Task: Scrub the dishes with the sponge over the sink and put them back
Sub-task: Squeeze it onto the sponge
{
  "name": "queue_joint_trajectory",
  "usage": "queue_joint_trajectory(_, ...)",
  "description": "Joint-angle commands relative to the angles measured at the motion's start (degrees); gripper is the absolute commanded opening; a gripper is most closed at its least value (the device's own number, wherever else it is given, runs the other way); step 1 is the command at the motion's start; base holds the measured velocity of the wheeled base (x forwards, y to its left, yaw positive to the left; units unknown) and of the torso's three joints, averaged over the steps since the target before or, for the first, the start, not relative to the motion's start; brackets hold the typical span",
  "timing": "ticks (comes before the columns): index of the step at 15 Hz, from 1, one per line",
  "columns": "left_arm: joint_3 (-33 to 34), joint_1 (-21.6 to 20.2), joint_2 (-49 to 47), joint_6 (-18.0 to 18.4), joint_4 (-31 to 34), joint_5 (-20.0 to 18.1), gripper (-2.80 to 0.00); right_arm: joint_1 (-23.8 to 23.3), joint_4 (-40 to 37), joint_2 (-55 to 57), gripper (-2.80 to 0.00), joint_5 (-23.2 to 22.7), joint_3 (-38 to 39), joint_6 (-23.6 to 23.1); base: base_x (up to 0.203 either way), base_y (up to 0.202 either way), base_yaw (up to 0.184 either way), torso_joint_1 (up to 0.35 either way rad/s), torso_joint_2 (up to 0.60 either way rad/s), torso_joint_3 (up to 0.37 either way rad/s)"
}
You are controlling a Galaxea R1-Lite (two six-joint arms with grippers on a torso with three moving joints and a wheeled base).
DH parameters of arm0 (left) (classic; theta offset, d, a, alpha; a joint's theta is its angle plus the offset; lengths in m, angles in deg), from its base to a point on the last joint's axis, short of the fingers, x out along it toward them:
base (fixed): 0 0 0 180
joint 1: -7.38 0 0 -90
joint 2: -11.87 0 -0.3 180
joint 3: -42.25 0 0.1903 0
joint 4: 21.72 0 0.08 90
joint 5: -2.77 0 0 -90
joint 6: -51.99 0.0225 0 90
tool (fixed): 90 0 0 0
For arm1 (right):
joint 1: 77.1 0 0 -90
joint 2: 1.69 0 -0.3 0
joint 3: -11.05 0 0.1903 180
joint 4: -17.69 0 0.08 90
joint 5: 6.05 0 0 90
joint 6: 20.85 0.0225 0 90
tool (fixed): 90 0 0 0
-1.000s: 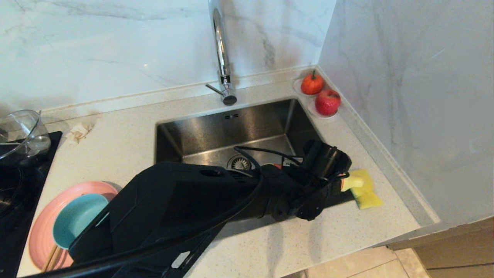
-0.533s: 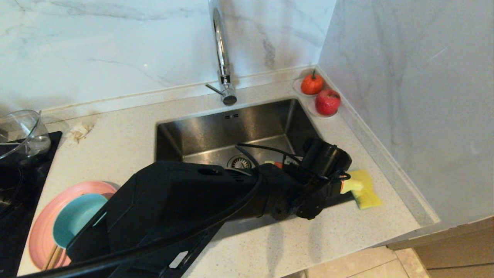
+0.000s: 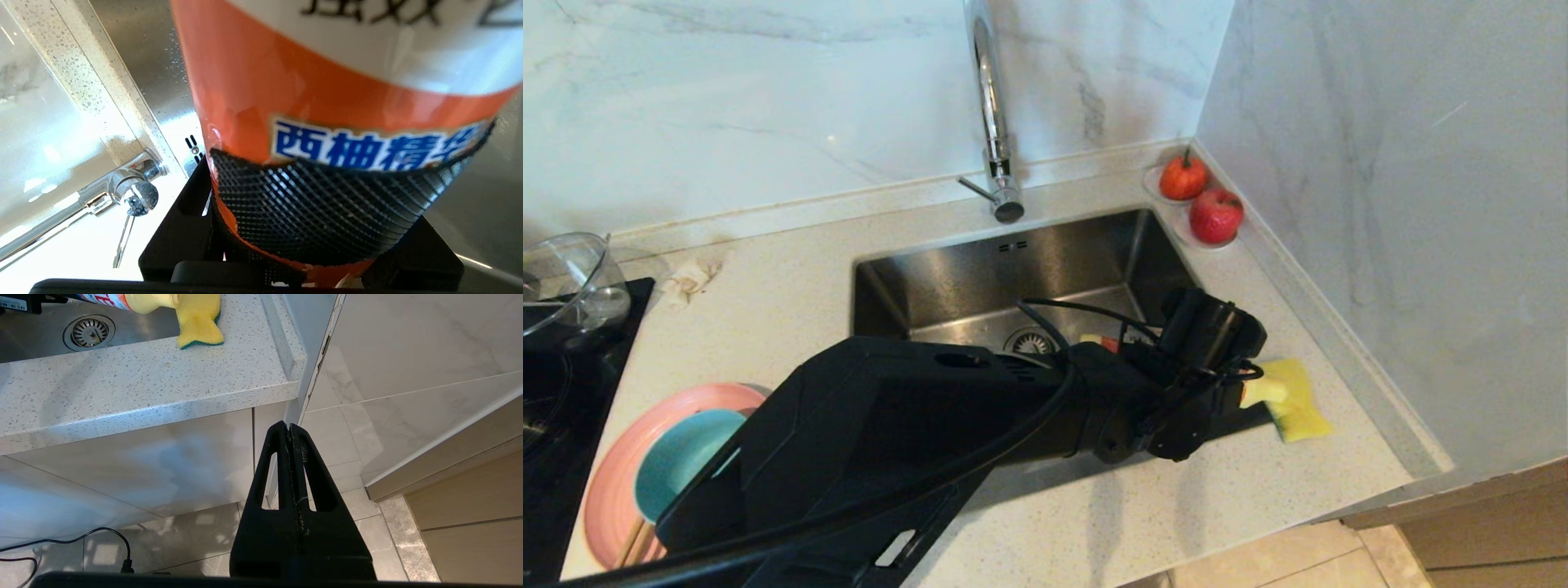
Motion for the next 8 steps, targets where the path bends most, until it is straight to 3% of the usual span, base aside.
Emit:
queue_joint_trajectory(1, 0.0, 0.0, 0.1, 0.4, -0.1, 0.3, -2.8, 0.0, 0.0, 0.0, -2.8, 0.0, 0.0, 0.0, 0.0, 0.0, 0.0, 0.0, 0.0, 0.0)
queue_joint_trajectory(8, 0.1, 0.4, -0.1, 0.2, -0.2, 0.4, -2.8, 0.0, 0.0, 0.0, -2.8, 0.0, 0.0, 0.0, 0.0, 0.0, 0.0, 0.0, 0.0, 0.0)
